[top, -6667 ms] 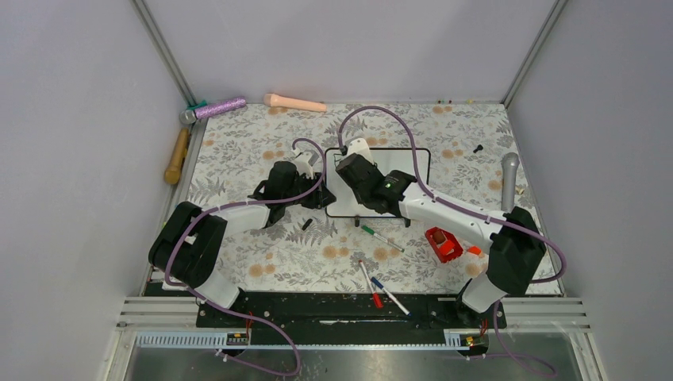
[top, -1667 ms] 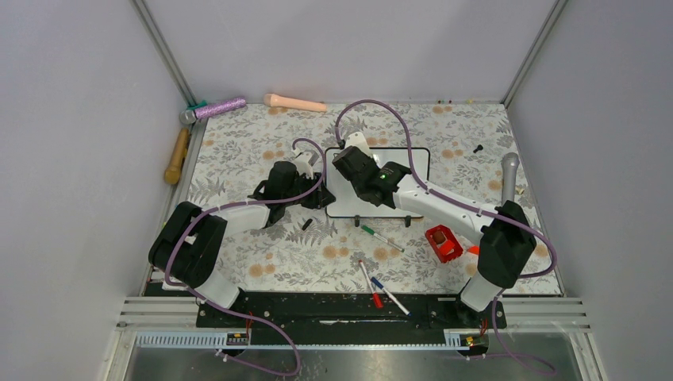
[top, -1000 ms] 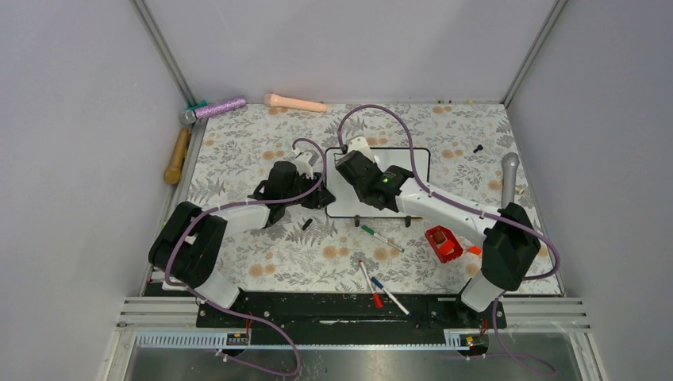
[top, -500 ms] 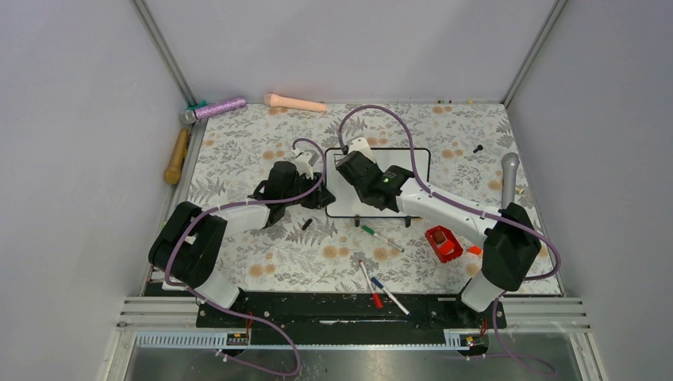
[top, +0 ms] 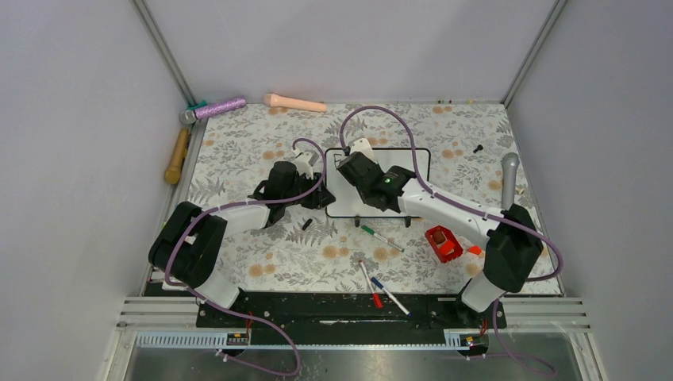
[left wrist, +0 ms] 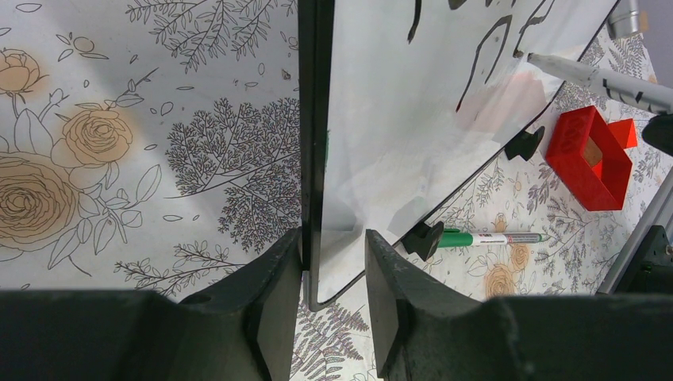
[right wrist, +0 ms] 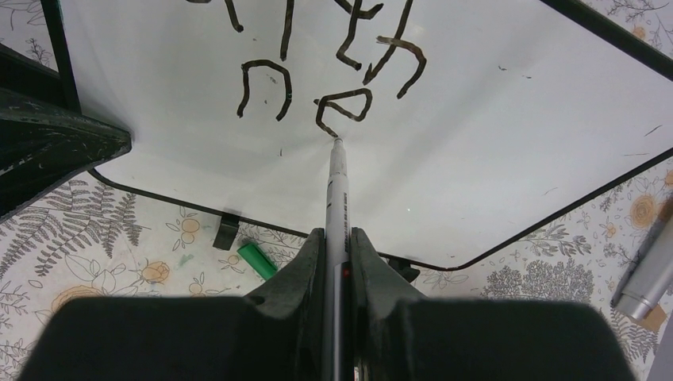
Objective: Write a sentence on the whiteboard
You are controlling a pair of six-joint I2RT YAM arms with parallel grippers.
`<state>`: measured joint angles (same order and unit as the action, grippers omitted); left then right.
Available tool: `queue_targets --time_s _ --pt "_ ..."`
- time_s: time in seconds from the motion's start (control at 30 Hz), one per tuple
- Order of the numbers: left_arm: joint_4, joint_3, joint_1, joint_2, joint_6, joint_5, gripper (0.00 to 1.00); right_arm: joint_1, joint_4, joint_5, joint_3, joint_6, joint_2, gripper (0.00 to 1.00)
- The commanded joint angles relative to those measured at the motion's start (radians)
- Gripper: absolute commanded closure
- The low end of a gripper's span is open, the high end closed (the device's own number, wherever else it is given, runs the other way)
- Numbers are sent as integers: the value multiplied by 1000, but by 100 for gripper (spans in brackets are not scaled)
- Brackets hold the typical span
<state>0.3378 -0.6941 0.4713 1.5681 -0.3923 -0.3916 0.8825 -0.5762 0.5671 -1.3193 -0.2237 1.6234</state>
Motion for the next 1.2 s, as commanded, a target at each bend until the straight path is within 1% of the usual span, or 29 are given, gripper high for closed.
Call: queue_targets --time_s 0.0,0.1,0.2,0.3,0.77,1.17 --pt "46 -28 2 -22 3 -31 66 -10 -13 34 11 0 -74 100" --pt "53 -23 3 -27 3 -30 66 -10 18 19 40 2 -121 100" --pt "73 -8 3 -38 0 -29 66 -10 90 7 104 16 -181 100" --pt "72 -10 3 -38 -1 -30 66 -11 146 25 152 24 -217 100" --pt "73 -9 2 -40 -3 -34 67 -15 151 95 97 12 -124 100" --pt "73 -10 3 -36 -3 -39 67 -21 160 100 64 20 -104 100"
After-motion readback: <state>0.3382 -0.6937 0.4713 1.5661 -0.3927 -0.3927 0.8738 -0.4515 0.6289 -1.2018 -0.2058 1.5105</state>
